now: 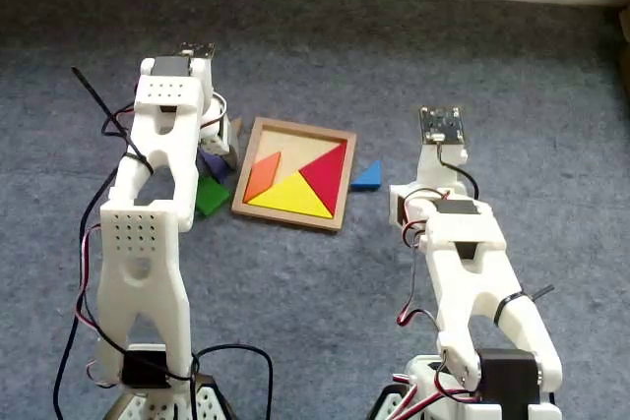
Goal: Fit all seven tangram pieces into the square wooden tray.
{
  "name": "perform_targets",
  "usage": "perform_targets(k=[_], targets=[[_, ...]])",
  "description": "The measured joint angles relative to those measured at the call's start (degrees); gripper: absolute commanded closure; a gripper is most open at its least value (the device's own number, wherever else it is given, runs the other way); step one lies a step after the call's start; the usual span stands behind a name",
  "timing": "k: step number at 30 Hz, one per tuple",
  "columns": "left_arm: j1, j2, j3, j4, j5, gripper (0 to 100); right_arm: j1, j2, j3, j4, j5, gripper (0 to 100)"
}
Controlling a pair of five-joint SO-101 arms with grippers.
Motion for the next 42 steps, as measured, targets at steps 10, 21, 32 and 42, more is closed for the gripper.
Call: perform_targets(k=[10,21,32,42], targets=[[0.09,0.35,0.0,-1.41,-0.09,90,0.0,0.0,0.0,0.0,0.0,98.8],[1.05,0.35,0.0,-2.2,-0.18,92,0.0,0.0,0.0,0.0,0.0,98.8],[-1.41,-1.41,-0.53,-2.73,-0.26,72,0.0,0.0,0.0,0.0,0.0,98.8],[-1.93,-1.41,-0.53,-11.08,-0.26,72,0.0,0.0,0.0,0.0,0.0,98.8]])
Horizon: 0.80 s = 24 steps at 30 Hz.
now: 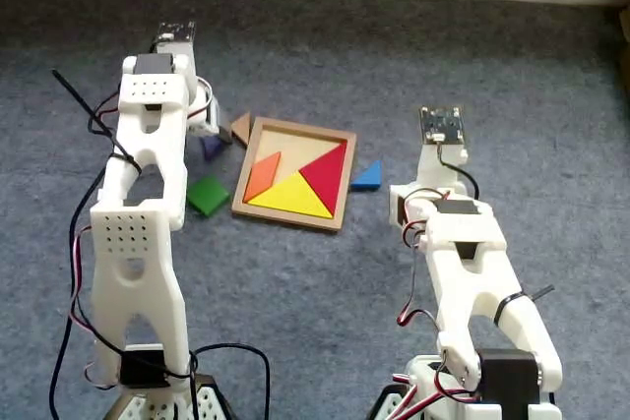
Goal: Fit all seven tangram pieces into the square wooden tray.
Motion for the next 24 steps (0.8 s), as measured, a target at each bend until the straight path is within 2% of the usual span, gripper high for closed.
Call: perform_targets(k=[11,19,24], targets=[[1.58,0.44,0.0,-4.31,0.0,72,0.0,0.0,0.0,0.0,0.0,98.8],[1.49,5.36,-5.8,-3.08,-0.09,72,0.0,0.0,0.0,0.0,0.0,98.8],[1.67,8.0,-10.2,-0.97,0.0,82,0.0,0.0,0.0,0.0,0.0,98.8]])
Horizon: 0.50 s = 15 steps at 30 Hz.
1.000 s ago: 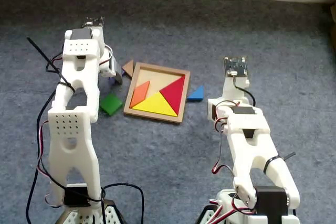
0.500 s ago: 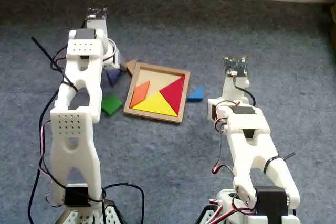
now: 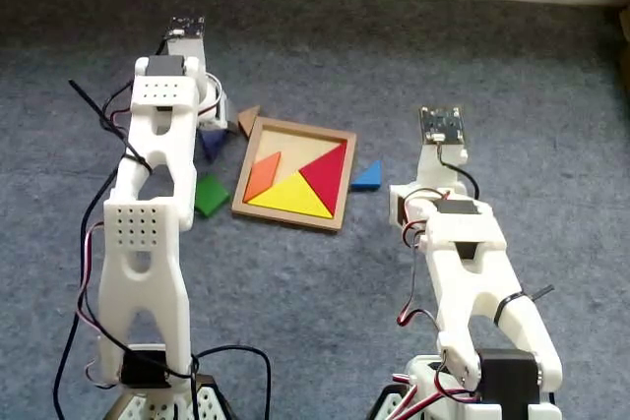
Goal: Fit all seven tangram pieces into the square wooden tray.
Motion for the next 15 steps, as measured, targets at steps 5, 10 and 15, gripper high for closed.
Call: perform_targets(k=[5,10,15], targets=[[0.26,1.85,-3.78,1.41,0.0,84,0.0,0.0,0.0,0.0,0.0,98.8],[0.18,2.2,-6.68,5.1,-0.09,84,0.0,0.0,0.0,0.0,0.0,98.8],[0.0,2.29,-12.92,10.99,-2.55,84,0.0,0.0,0.0,0.0,0.0,98.8]])
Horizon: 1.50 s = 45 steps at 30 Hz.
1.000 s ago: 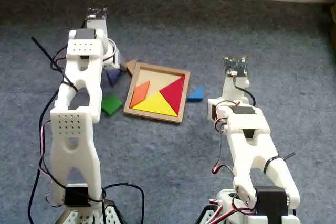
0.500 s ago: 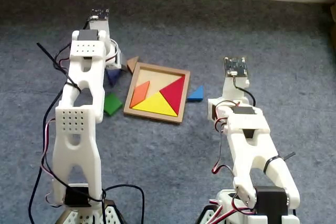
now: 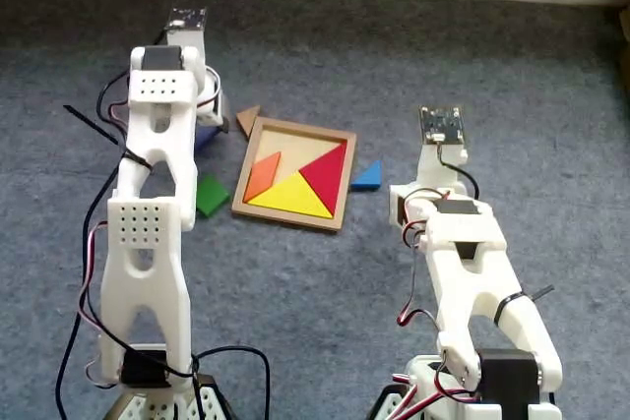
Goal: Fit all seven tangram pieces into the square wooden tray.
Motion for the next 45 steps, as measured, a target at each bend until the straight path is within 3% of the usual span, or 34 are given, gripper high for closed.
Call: perform_targets(k=[6,15,21,31,37,45], targets=[[2.2,0.62,-8.53,7.21,-1.85,84,0.0,0.0,0.0,0.0,0.0,98.8],[10.99,0.62,-9.76,8.7,-7.74,84,0.26,0.0,0.0,0.0,0.0,98.8],[14.59,0.62,-9.76,8.88,-12.31,84,4.48,0.0,0.0,0.0,0.0,98.8],[17.14,0.7,-7.38,8.97,-18.37,84,7.3,0.0,0.0,0.0,0.0,98.8],[17.23,0.7,-7.38,8.97,-18.37,71,7.3,0.0,0.0,0.0,0.0,98.8],[17.23,0.7,-7.38,8.97,-18.37,71,7.3,0.0,0.0,0.0,0.0,98.8]])
